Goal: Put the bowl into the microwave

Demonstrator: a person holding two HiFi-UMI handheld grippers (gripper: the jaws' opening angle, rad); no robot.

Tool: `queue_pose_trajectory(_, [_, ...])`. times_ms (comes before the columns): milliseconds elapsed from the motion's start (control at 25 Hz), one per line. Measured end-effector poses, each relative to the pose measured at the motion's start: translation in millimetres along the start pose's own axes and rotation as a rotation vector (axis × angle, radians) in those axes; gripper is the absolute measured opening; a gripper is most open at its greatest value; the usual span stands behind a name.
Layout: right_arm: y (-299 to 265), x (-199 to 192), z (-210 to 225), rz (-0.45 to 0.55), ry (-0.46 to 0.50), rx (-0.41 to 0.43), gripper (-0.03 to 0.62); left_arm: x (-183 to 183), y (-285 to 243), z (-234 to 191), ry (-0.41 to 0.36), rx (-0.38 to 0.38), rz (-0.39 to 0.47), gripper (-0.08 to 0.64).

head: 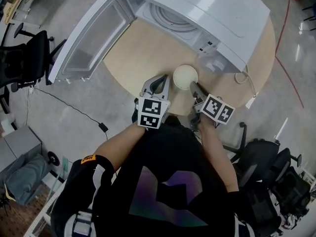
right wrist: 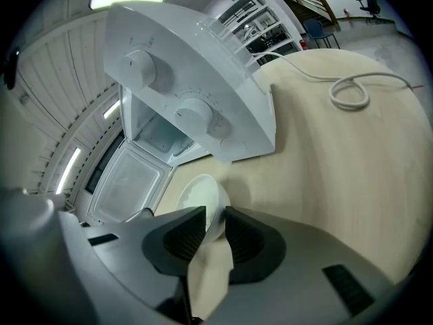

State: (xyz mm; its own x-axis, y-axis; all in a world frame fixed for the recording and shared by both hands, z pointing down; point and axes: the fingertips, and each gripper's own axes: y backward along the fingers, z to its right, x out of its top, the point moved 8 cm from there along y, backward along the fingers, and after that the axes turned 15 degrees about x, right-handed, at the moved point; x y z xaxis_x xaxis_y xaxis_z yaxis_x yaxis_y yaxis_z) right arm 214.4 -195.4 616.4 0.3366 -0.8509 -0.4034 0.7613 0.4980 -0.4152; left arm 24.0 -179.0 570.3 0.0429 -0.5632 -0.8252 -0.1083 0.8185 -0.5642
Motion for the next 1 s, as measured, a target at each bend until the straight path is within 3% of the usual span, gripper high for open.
queue_pose_trajectory(520, [-4,0,3,0.030,-0.045,0.033,0.077,0,5,-1,-0.013,-0.001,0.000,0.046])
queue_pose_trajectory(840, [-4,-1,10,0.100,-0.192,0.087,0.073,4,13,-7,-0.005,0.015,0.010,0.046])
queue_pose_trajectory(1000, [-4,1,9,0.100,-0.208,0.086,0.058,6,17,-11,-0.002,0.027,0.015,0.046])
